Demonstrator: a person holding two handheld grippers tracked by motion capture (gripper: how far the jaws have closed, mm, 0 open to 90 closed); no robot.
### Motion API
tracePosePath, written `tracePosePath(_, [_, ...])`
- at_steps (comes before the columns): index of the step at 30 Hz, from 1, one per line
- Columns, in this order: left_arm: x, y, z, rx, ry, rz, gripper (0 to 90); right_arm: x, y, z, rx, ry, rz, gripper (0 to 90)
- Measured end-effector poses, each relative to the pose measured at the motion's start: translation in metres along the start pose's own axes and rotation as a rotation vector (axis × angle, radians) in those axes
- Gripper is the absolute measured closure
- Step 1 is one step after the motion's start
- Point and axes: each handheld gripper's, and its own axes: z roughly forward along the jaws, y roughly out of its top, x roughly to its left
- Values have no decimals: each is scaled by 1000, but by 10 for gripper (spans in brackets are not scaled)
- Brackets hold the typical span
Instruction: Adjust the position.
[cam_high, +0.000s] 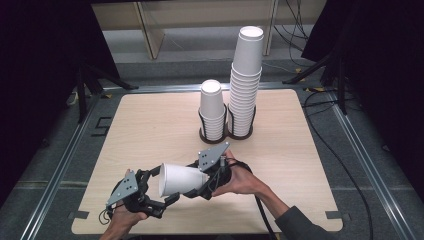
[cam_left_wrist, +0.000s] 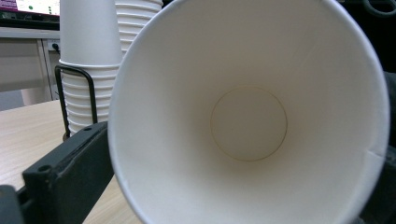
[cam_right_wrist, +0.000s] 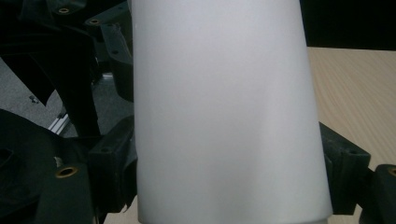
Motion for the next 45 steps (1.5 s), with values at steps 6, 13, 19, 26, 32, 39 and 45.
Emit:
tracePosePath(6, [-1, 0, 0, -14, -15, -13, 0, 1, -2, 3, -17, 23, 10, 233])
tracePosePath(13, [0, 2, -2, -39, -42, -35, 40, -1, -5, 6, -25, 41, 6, 232])
tracePosePath(19, [1, 3, -3, -41, -60, -42, 75, -1, -7, 8, -19, 51, 25, 234])
tracePosePath(26, [0, 5, -3, -14, -54, -20, 123, -3, -11, 11, 10, 42, 50, 202])
tracePosePath(32, [2, 5, -2, 47, -15, 14, 126, -3, -10, 9, 87, -37, 37, 165])
tracePosePath(39, [-1, 5, 1, 128, 4, 51, 126, 7, -1, 9, 215, -103, -49, 165])
tracePosePath(45, [-4, 7, 2, 160, 6, 69, 126, 10, -1, 17, 266, -105, -70, 164])
